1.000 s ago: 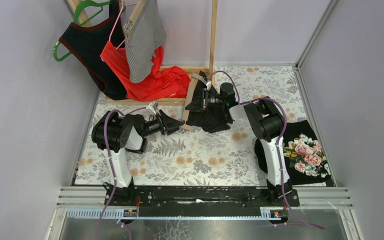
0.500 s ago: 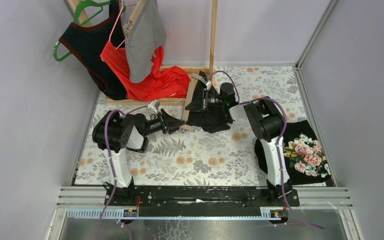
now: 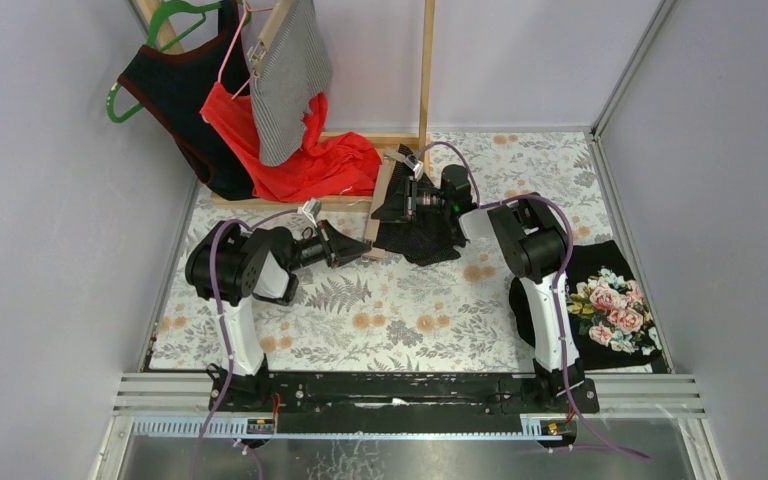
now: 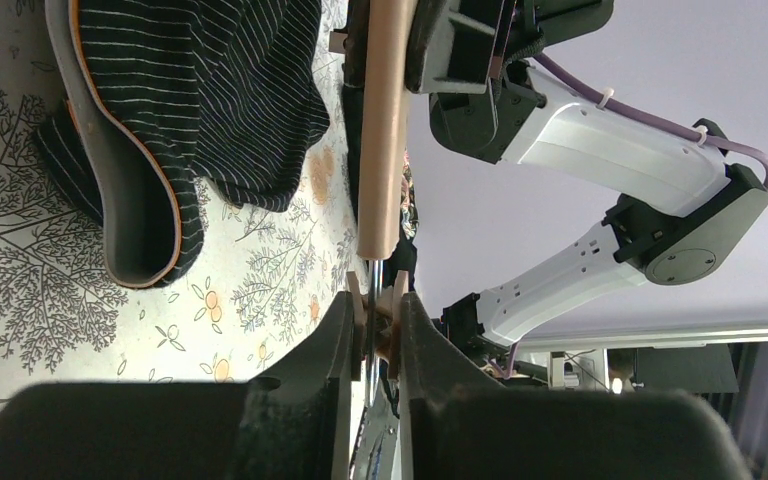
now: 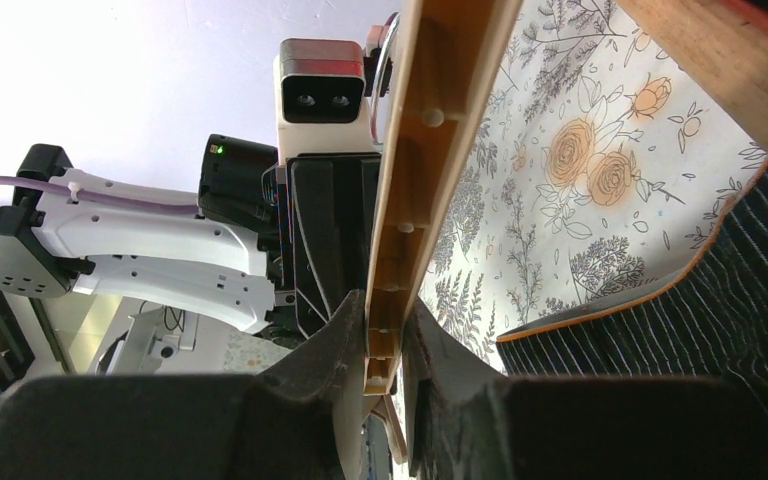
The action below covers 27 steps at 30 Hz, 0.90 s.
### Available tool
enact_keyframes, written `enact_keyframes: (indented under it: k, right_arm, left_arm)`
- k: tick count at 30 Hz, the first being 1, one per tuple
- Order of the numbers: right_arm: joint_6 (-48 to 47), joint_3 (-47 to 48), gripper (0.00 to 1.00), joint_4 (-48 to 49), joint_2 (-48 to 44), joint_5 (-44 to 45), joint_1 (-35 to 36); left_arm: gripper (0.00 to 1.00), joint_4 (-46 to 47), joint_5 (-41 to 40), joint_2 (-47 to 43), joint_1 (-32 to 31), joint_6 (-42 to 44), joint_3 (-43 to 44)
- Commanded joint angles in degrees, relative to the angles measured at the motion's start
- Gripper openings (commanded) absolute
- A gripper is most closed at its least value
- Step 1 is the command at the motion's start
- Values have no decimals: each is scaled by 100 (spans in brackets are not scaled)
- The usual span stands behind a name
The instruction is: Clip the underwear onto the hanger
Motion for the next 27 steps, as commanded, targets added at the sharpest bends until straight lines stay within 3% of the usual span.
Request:
enact_keyframes:
  k: [1, 6, 9, 12, 17, 21, 27]
  right_arm:
    - [-108, 264, 10, 439, -7, -141, 25]
    - [-87, 286, 12, 468, -8, -152, 26]
    - [29, 304, 27, 607, 11, -144, 22]
    - [400, 339, 32, 1037, 113, -141, 11]
    - [1678, 472, 53, 2678, 452, -97, -56]
    - [1943, 397, 53, 2926, 474, -64, -110]
    - [1274, -239, 52, 2426, -54, -60, -264]
  left_arm:
    - [0, 279, -40, 75, -34, -60, 111]
    - [0, 283, -50, 72, -31, -69, 115]
    - [0, 287, -49, 61, -29, -71, 113]
    - [0, 284, -65, 68, -17, -105, 115]
    - [0, 409, -77, 54, 101, -273, 158]
    - [0, 284, -90, -37, 198, -305, 277]
    - [0, -130, -151, -168, 331, -175, 516]
